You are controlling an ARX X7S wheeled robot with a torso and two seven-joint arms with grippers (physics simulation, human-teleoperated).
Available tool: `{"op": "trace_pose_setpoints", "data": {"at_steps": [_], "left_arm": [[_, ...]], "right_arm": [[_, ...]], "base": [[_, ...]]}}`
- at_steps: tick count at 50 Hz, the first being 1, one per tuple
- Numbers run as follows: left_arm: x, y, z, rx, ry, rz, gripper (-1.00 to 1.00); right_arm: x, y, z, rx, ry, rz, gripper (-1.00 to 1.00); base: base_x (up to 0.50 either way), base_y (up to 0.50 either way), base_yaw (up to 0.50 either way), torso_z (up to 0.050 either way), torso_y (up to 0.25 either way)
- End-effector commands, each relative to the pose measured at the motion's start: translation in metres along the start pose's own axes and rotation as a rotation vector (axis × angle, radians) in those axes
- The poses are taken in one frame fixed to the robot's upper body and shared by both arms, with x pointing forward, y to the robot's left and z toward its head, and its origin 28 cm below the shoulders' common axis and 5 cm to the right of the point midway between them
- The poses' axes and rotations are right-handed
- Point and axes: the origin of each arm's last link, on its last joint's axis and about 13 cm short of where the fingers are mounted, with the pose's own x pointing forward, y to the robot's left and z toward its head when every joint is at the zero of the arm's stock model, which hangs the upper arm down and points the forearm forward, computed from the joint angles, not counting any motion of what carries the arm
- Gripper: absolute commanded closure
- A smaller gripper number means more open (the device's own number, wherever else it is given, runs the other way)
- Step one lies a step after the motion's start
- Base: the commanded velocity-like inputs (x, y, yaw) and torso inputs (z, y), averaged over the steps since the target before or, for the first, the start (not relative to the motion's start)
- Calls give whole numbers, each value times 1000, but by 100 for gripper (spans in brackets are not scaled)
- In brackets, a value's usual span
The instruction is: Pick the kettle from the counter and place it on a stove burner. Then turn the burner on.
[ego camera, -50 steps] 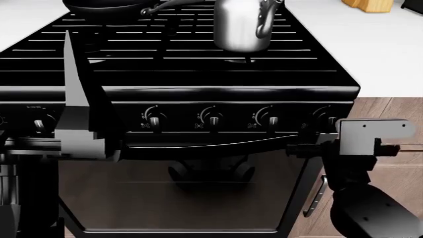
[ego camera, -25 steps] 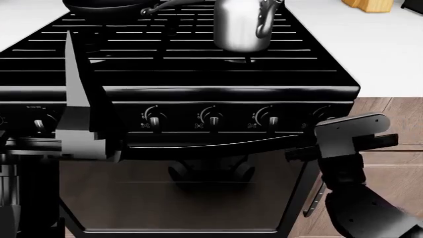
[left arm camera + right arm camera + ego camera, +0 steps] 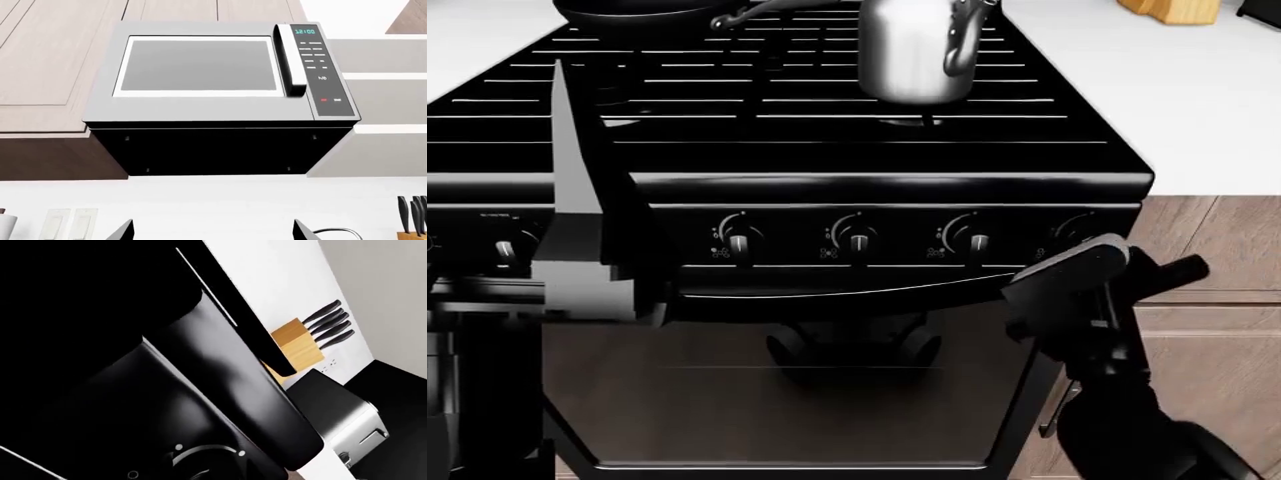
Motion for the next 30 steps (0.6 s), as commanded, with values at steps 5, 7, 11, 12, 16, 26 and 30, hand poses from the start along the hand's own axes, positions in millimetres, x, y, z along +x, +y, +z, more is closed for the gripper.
{"op": "trace_pose_setpoints", "data": {"at_steps": [5, 7, 11, 12, 16, 26, 30], "left_arm": [[0, 0, 1, -1, -2, 1, -100], [0, 0, 1, 0, -2, 1, -100], [0, 0, 1, -2, -2, -1, -100], [0, 0, 1, -2, -2, -1, -100], [0, 0, 2, -4, -3, -4, -100], [0, -1, 3, -8, -6, -5, -100], [-1, -1, 3, -8, -6, -5, -100]], "right_arm": [[14, 4, 27, 78, -99, 300, 100], [13, 4, 27, 75, -98, 299, 100], [12, 0, 27, 76, -98, 290, 100], [12, -1, 27, 77, -98, 287, 100], [9, -6, 27, 79, -100, 271, 100], [-4, -23, 32, 111, -122, 219, -100], [-12, -24, 32, 116, -136, 218, -100]], "base": [[27, 2, 21, 3, 0], [26, 4, 21, 0, 0], [19, 2, 15, 0, 0], [0, 0, 0, 0, 0], [0, 0, 0, 3, 0], [4, 0, 1, 0, 0], [0, 0, 0, 0, 0]]}}
